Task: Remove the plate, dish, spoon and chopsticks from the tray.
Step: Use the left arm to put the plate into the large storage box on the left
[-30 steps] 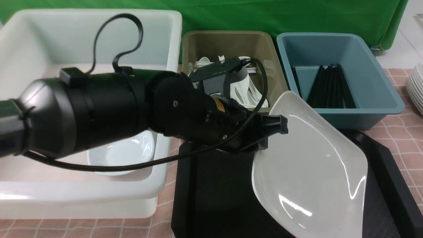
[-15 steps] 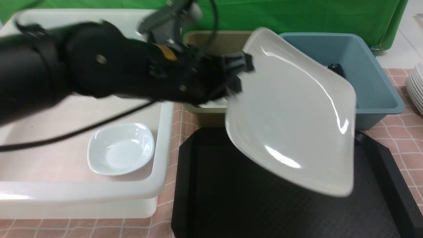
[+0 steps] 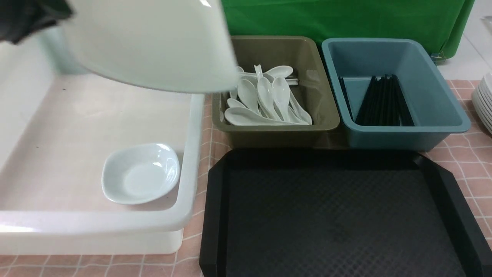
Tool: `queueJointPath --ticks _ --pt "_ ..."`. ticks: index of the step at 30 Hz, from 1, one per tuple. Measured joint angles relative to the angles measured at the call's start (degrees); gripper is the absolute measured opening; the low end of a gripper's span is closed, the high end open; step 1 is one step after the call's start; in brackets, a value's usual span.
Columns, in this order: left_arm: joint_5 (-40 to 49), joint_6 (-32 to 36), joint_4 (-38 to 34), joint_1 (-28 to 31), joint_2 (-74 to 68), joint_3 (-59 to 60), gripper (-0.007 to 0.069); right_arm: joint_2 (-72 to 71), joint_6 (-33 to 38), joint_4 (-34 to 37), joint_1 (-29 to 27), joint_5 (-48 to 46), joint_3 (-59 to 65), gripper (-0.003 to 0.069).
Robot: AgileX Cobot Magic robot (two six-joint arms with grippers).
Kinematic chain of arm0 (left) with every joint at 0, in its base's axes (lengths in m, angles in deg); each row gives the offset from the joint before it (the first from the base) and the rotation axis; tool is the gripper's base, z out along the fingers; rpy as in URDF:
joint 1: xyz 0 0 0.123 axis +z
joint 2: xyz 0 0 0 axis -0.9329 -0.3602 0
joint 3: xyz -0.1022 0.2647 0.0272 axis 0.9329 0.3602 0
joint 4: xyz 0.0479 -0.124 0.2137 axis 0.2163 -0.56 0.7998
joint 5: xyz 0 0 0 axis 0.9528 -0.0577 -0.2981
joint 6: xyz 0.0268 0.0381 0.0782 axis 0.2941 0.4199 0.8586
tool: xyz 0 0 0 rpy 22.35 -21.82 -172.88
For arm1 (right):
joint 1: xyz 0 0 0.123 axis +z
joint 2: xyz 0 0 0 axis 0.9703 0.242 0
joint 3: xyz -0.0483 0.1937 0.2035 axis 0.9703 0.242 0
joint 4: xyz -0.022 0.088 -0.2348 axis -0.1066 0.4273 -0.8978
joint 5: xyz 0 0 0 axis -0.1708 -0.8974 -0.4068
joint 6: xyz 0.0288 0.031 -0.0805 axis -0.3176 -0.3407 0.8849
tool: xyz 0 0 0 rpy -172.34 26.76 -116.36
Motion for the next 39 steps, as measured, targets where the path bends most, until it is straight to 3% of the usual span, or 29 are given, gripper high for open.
queueJointPath --ticks 2,3,4,5,10,16,23,39 --pt "1.92 4.03 -4.92 4.53 -0.39 0.0 0.0026 0.0 0.0 0.0 0.0 0.0 0.0 0.0239" --pt "5.45 11.67 -12.73 11.26 -1.66 0.0 0.0026 0.0 0.0 0.0 0.0 0.05 0.0 0.0239" --pt "5.82 12.36 -13.44 11.87 -1.67 0.0 0.0026 0.0 0.0 0.0 0.0 0.05 0.0 0.0239" --pt "8.5 17.23 -17.77 16.1 -3.24 0.0 0.0026 0.0 0.0 0.0 0.0 0.05 0.0 0.0239" --pt "13.91 25.68 -21.91 22.08 -10.84 -3.01 0.0026 0.0 0.0 0.0 0.0 0.05 0.0 0.0239" --pt "20.22 27.63 -18.6 22.31 -21.52 -13.15 0.0027 0.0 0.0 0.0 0.0 0.05 0.0 0.0239" --pt "25.79 26.11 -9.7 19.74 -34.16 -29.53 0.0027 0.0 0.0 0.0 0.0 0.05 0.0 0.0239" --pt "20.66 25.25 -2.72 16.54 -44.85 -31.61 0.0027 0.0 0.0 0.0 0.0 0.05 0.0 0.0239"
